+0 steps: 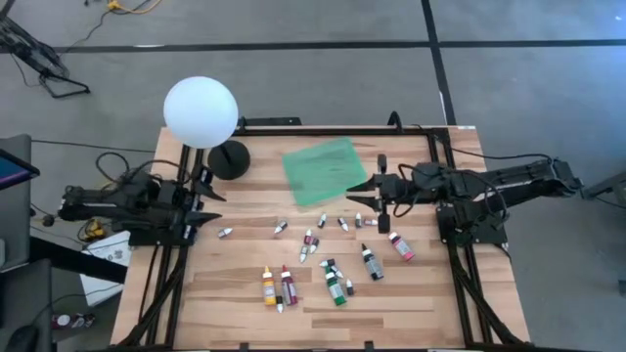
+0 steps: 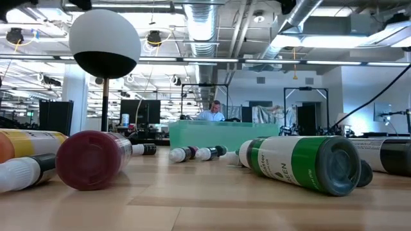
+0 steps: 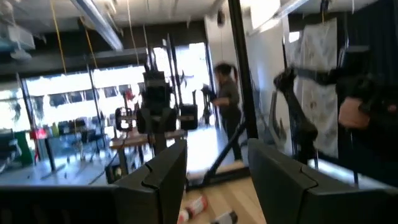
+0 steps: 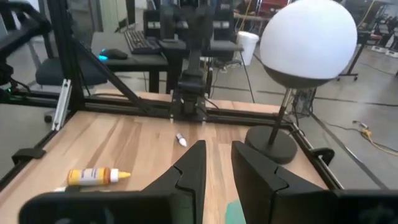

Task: Pick & Place food coloring
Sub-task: Put the pink food coloring bottle into the green bin

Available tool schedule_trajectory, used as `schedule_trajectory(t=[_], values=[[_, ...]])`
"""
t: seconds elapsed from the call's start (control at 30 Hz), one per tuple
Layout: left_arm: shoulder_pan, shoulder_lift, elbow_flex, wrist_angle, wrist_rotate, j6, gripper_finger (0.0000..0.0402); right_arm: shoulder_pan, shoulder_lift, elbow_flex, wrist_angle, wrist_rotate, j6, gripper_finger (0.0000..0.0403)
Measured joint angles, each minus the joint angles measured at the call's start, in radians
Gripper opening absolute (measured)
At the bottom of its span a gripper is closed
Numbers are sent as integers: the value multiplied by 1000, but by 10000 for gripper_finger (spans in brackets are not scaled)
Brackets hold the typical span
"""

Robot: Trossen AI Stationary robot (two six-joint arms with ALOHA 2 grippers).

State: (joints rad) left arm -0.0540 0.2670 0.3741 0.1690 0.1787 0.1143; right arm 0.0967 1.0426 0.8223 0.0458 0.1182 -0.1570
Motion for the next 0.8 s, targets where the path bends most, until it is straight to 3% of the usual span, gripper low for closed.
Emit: schedule_trajectory(t=[0.2,0.43,0.6,0.8], values=[[-4,235,185,-182,-1,21,165,-1,-30,1,-73,101,60,70],[-85,473,336,-459,-48,-24,165,11,-51,1,-173,105,147,70],[-215,571,344,-472,-180,-80,165,40,-39,1,-228,115,150,76],[-383,662,344,-484,-443,-203,165,74,-40,1,-268,176,182,99]])
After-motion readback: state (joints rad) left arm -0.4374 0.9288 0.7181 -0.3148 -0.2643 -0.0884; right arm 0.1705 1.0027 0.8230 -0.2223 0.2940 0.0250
